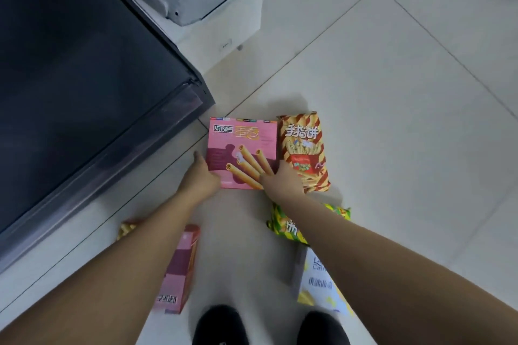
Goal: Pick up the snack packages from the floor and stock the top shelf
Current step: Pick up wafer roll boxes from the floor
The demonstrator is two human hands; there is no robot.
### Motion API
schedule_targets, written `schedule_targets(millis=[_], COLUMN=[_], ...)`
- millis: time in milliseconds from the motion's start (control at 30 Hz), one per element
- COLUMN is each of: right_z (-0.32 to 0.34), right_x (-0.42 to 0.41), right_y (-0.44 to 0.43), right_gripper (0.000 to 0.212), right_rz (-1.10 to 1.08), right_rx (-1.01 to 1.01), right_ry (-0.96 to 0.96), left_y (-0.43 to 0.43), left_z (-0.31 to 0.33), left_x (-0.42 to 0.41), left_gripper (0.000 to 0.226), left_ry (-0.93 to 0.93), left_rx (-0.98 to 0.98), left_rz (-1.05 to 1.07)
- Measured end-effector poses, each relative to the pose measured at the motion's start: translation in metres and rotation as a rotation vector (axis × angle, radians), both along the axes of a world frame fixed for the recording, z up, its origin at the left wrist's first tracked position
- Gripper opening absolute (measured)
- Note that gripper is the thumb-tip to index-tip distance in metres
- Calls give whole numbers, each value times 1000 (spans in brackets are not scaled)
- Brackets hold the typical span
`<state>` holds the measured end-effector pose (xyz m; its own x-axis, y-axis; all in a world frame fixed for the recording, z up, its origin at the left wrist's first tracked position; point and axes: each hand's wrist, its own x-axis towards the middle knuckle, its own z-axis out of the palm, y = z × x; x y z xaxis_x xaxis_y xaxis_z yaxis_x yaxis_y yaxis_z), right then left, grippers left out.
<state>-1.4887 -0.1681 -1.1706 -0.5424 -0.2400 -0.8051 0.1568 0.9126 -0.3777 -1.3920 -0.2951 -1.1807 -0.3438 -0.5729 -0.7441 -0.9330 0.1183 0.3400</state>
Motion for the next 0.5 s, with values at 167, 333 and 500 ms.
schedule_targets(millis=[167,333,500], right_z=[2,87,199], right_x=[1,17,35], right_y=[1,30,44], right_gripper=[33,35,35], right_rz=[-73,-98,-193], right_rx=[-15,-36,-66], right_ry=[-27,160,231], left_y=[10,37,62], left_z=[3,94,207], left_x=[6,24,56], left_gripper=[32,30,30], left_ry=[100,162,206], left_rx=[35,-55,-57], left_rz=[142,222,416])
